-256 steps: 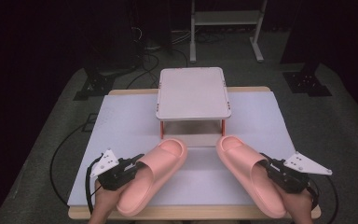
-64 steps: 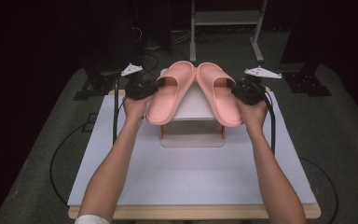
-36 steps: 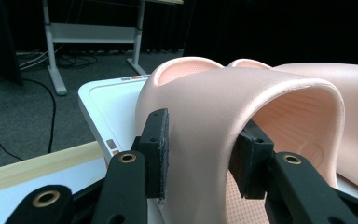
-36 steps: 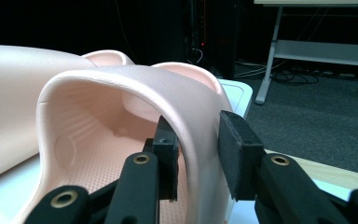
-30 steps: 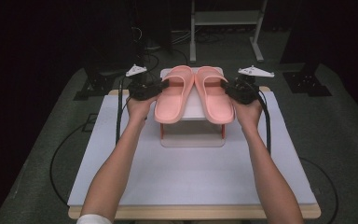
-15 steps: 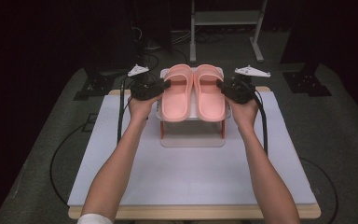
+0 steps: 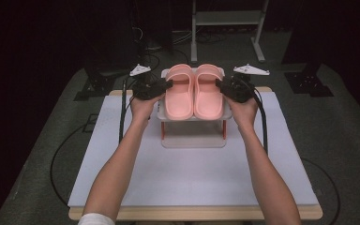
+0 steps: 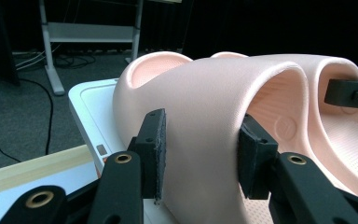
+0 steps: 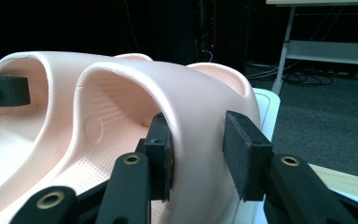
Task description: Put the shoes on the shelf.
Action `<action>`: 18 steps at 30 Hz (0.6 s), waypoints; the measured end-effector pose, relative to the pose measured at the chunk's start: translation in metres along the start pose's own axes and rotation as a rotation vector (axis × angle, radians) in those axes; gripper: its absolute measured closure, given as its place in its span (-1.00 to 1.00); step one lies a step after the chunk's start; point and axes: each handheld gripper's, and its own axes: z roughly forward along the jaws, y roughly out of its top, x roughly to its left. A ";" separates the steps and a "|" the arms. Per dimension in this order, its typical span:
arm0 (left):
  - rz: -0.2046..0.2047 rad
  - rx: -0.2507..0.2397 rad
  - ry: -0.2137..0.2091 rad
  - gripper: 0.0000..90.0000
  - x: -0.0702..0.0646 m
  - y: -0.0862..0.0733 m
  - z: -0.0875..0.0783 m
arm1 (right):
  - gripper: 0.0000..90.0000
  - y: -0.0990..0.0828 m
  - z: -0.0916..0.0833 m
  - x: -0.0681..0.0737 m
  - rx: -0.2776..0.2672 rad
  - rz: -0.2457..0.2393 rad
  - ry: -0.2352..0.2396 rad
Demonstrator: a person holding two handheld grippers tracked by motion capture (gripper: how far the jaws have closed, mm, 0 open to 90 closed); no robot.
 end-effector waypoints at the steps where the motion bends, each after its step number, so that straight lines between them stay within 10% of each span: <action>1: -0.001 -0.001 0.000 0.30 0.000 0.000 0.000 | 0.40 0.000 0.000 0.000 0.001 0.000 0.000; 18: 0.008 -0.005 0.006 0.28 0.001 0.004 0.005 | 0.37 0.004 0.005 -0.002 -0.004 0.002 0.007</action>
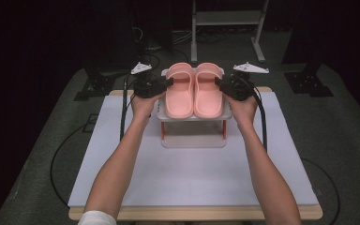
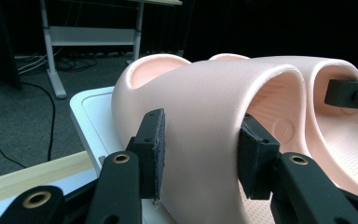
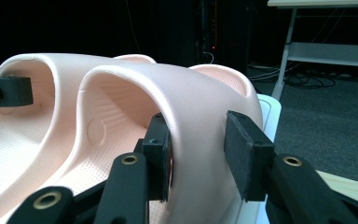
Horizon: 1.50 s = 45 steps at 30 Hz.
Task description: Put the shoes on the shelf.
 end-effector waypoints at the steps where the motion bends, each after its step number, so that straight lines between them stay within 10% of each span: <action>1: 0.000 0.000 0.000 0.28 0.000 0.000 0.000 | 0.37 0.000 0.000 0.000 0.000 0.000 0.000; 45: -0.006 -0.025 -0.008 0.17 0.007 0.000 0.011 | 0.26 0.000 0.012 -0.013 -0.010 0.022 0.009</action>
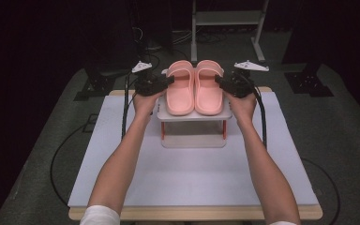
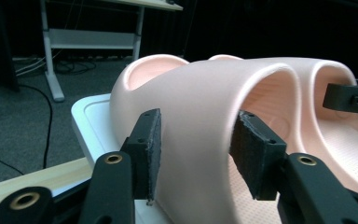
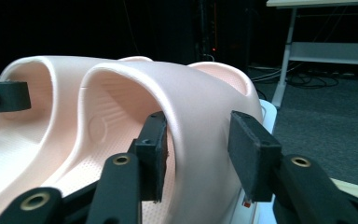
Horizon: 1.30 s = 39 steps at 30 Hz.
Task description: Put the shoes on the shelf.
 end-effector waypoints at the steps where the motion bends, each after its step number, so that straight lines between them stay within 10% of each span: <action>1: 0.007 0.000 -0.002 0.16 -0.001 0.000 -0.001 | 0.24 0.000 -0.001 0.000 0.001 0.000 0.000; 39: 0.036 -0.047 0.008 -0.35 -0.018 -0.017 -0.047 | -0.07 -0.019 -0.051 0.010 -0.035 -0.042 0.052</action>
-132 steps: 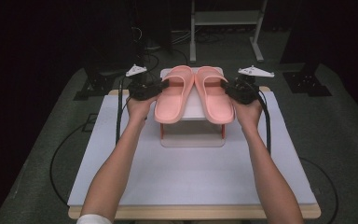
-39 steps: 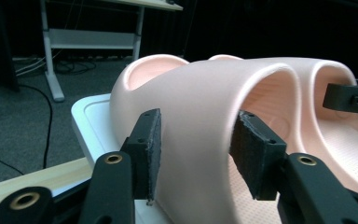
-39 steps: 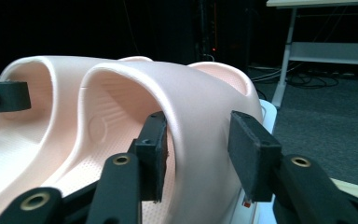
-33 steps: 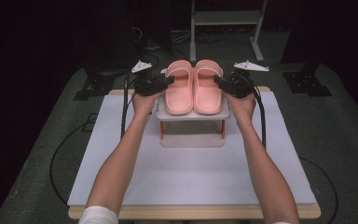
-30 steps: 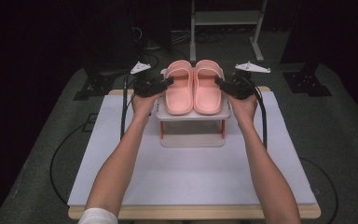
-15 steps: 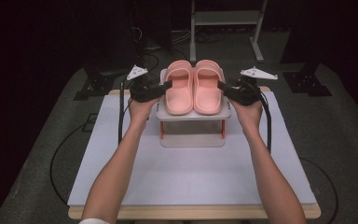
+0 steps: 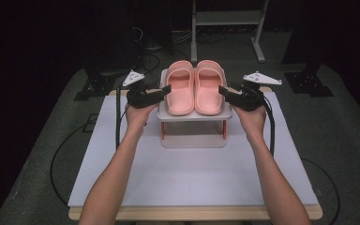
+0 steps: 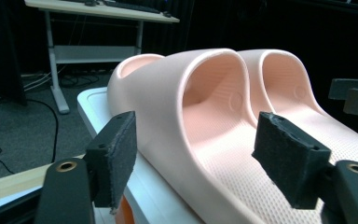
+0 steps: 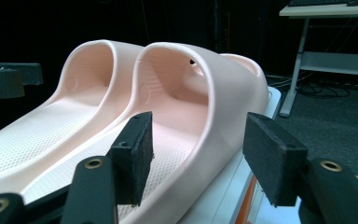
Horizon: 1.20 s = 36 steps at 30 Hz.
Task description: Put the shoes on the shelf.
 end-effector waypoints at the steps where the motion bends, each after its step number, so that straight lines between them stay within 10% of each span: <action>1: 0.000 0.000 0.000 -0.36 0.000 0.000 0.000 | -0.07 0.000 0.000 0.000 0.000 0.000 0.000; 36: 0.037 -0.018 -0.027 -0.67 -0.022 -0.010 -0.037 | -0.31 -0.013 -0.042 0.005 -0.018 0.001 0.049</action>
